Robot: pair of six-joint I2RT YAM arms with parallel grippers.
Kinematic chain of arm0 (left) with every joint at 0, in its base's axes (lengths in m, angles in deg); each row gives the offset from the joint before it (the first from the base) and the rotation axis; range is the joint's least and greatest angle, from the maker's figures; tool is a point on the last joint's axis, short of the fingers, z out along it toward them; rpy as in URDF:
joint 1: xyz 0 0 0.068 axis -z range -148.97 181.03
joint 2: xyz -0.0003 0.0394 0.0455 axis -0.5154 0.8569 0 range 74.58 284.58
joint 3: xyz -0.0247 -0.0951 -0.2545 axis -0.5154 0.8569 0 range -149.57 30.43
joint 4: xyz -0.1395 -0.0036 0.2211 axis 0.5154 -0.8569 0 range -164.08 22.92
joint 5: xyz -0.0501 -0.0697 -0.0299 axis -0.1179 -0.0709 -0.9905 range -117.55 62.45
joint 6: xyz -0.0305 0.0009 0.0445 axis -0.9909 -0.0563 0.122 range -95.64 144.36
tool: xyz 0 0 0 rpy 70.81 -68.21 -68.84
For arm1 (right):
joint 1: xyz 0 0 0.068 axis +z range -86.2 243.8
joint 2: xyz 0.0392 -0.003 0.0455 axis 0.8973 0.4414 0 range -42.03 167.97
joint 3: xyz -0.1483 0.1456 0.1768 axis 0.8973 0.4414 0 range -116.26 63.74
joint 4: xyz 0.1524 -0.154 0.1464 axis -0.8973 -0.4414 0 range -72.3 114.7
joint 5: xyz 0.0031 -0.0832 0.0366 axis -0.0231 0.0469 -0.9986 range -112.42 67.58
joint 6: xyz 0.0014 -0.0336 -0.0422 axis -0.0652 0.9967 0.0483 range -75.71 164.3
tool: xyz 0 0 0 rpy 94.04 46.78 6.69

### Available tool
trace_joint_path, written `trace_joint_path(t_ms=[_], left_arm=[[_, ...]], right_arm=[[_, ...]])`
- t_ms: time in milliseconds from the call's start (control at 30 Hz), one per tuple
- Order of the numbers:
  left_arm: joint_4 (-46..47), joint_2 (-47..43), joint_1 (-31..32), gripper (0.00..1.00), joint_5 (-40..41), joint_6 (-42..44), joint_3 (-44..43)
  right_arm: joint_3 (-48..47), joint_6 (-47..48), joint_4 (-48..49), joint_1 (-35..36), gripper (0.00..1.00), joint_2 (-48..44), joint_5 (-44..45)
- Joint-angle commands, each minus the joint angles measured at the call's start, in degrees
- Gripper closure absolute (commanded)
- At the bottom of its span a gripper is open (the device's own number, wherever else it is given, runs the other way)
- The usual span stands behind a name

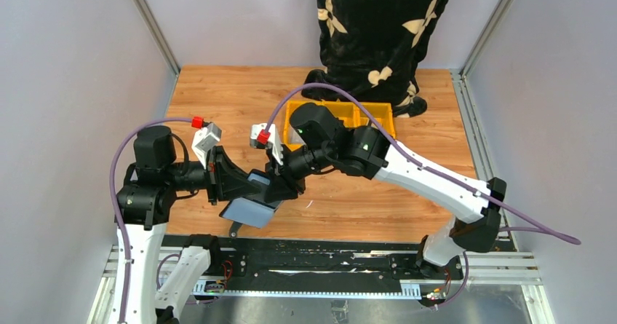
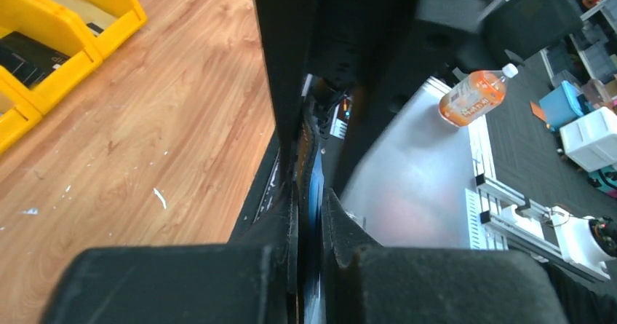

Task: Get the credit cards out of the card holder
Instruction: Remove the credit card from the card holder.

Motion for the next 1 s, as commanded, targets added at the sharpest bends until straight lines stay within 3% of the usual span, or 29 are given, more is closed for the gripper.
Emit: trace_joint_path(t_ms=[0, 133, 300, 367, 433, 533, 567, 600, 700, 767, 900, 933, 967], left_arm=[[0.1, 0.8, 0.0, 1.0, 2.4, 1.5, -0.2], [0.1, 1.3, 0.0, 1.0, 4.2, 0.9, -3.1], [0.8, 3.6, 0.0, 1.0, 7.9, -4.2, -8.1], [4.2, 3.7, 0.0, 1.0, 10.6, -8.3, -8.4], [11.8, 2.4, 0.0, 1.0, 12.7, -17.5, -6.3], [35.5, -3.6, 0.0, 1.0, 15.0, -38.6, 3.1], [44.3, -5.7, 0.0, 1.0, 15.9, -44.0, 6.0], [47.2, -7.2, 0.0, 1.0, 16.7, -47.5, 8.0], [49.5, -8.3, 0.0, 1.0, 16.7, -50.2, 9.3], [47.5, -8.2, 0.0, 1.0, 16.0, -49.0, 8.9], [43.4, -8.8, 0.0, 1.0, 16.1, -45.9, 8.5], [42.0, -8.8, 0.0, 0.94, 16.2, -44.9, 8.3], [40.2, -8.8, 0.0, 0.81, 16.2, -42.8, 8.1]], right_arm=[[12.0, -6.1, 18.2, 0.1, 0.59, -8.4, -0.7], [32.3, -18.1, 48.8, -3.7, 0.38, -19.0, -0.5], [49.1, -31.3, 79.0, -5.5, 0.27, -24.0, 3.8], [53.1, -35.3, 88.3, -5.6, 0.27, -23.6, 6.0], [55.8, -38.8, 95.8, -5.8, 0.28, -22.3, 7.8], [58.5, -43.9, 105.1, -6.3, 0.3, -19.8, 10.3], [59.4, -45.3, 107.8, -6.4, 0.32, -19.0, 11.2], [59.8, -46.7, 110.6, -6.5, 0.33, -18.3, 12.0], [60.6, -50.5, 116.9, -7.1, 0.44, -16.4, 12.8], [60.6, -52.5, 119.0, -7.8, 0.58, -15.6, 12.7], [60.5, -56.2, 119.5, -9.7, 0.98, -15.4, 11.1], [60.7, -56.8, 118.4, -10.7, 1.0, -15.9, 10.5], [60.7, -57.3, 116.7, -11.5, 1.0, -16.6, 9.3]])
